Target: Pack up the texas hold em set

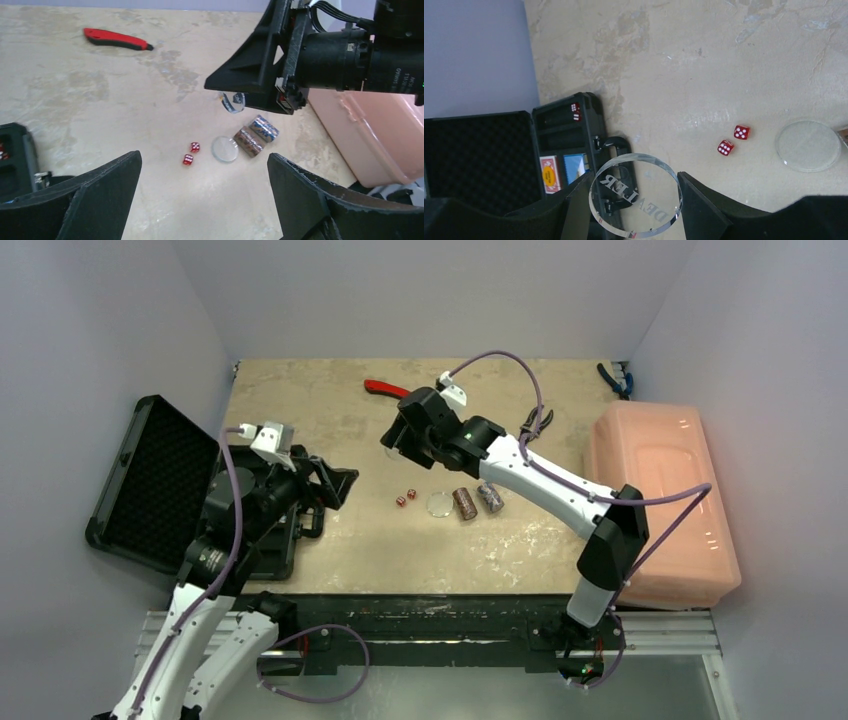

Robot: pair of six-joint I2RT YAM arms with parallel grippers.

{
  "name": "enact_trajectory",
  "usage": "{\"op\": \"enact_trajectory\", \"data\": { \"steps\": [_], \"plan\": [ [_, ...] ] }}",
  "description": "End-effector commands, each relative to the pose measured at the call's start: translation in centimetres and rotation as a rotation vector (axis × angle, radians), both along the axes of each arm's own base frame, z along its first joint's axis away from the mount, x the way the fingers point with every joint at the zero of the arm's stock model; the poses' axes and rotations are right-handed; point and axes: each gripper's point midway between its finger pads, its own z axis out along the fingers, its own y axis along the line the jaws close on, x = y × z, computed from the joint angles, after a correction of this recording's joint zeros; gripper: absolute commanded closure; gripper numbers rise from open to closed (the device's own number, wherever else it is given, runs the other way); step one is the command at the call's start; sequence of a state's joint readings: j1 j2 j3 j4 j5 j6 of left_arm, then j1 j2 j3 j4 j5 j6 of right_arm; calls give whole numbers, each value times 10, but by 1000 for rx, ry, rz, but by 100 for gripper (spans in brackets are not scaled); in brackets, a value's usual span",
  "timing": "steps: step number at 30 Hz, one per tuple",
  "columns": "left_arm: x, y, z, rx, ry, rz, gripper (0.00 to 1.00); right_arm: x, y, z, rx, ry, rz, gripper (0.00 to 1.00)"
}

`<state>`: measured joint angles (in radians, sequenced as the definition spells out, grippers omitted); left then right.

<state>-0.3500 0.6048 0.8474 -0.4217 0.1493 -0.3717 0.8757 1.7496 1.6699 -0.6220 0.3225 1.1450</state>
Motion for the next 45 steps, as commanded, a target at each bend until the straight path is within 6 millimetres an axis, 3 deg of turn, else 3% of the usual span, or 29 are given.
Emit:
{"op": "enact_trajectory", "data": {
  "steps": [1, 12, 34, 45],
  "plan": [
    [-3, -35, 33, -174, -114, -168, 4, 3, -2, 49, 169, -66, -59, 45],
    [7, -69, 38, -286, -124, -321, 19, -10, -15, 67, 271, -24, -85, 61],
    [53, -112, 11, -330, -24, -286, 43, -11, -34, 75, 290, -30, -120, 63],
    [64, -125, 16, -384, -77, -270, 50, -12, -46, 78, 292, -35, -140, 63]
  ]
}}
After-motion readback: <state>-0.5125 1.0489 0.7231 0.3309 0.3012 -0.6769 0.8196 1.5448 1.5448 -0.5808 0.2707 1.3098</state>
